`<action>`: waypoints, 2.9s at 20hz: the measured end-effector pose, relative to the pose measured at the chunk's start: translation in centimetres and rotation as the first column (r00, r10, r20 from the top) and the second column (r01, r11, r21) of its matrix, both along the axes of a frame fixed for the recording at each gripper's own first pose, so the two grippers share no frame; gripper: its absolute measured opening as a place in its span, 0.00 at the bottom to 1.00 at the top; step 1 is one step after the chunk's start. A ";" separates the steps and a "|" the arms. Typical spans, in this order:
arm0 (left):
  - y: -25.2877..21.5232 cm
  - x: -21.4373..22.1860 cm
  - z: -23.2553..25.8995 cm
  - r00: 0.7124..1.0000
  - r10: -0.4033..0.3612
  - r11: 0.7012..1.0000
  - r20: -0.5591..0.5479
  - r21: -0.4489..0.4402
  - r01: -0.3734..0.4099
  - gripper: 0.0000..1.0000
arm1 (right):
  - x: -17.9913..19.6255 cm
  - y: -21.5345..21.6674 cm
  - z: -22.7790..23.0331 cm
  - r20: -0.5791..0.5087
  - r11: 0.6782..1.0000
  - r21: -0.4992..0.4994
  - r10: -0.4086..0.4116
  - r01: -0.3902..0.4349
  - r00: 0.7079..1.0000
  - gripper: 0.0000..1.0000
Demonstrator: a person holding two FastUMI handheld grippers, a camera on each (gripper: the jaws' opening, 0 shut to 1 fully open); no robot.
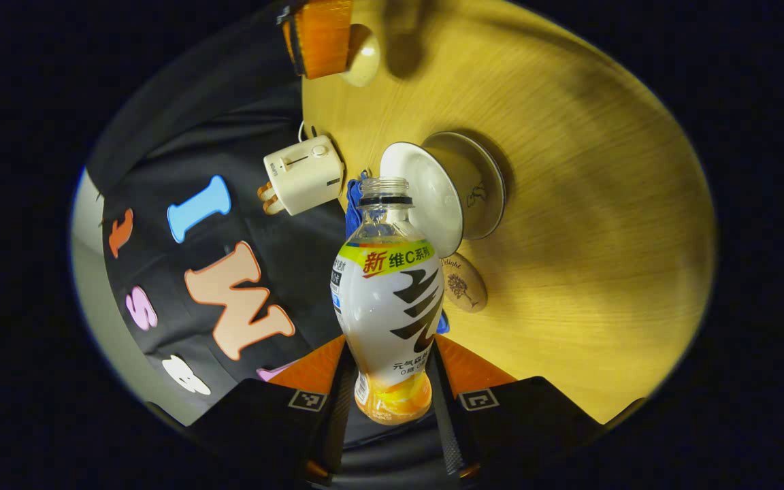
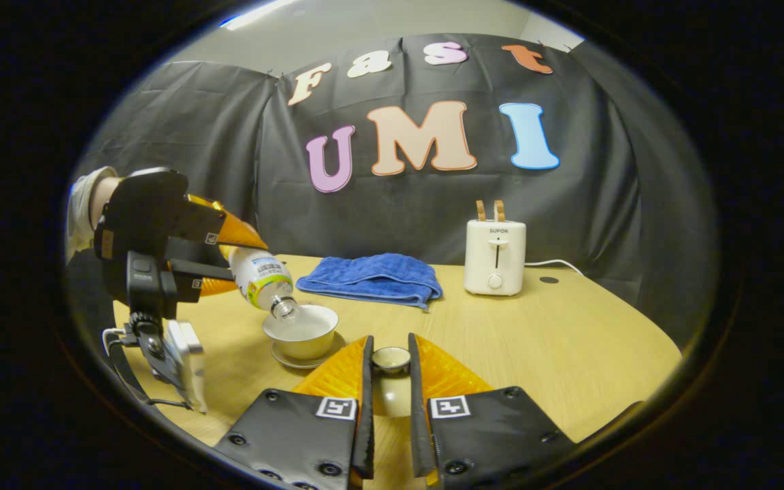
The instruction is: Open the teacup lid with one hand, grasp the water bottle and pour water into the teacup with the other hand; after pouring, place the water bottle on the coaster and then close the teacup lid.
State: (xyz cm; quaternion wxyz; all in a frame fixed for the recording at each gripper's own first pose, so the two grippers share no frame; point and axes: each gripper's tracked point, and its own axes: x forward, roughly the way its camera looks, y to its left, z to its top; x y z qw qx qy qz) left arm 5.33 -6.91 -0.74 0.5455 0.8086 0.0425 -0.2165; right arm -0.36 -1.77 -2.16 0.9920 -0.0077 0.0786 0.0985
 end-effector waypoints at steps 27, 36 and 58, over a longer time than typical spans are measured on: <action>0.9 0.7 1.2 0.951 0.015 0.321 -0.308 -0.900 -0.296 0.60 | -0.3 3.3 0.7 0.002 0.999 -0.018 0.029 -0.029 1.000 0.24; 0.0 3.6 4.3 0.948 -0.069 -0.007 -0.309 -0.951 -0.311 0.56 | -0.5 3.6 0.2 -0.014 0.999 -0.026 0.030 -0.031 0.999 0.24; -2.0 8.9 -1.2 0.891 -0.119 -0.275 -0.438 -0.848 -0.453 0.58 | -0.7 3.3 -0.2 -0.026 0.999 -0.030 0.022 -0.022 0.999 0.27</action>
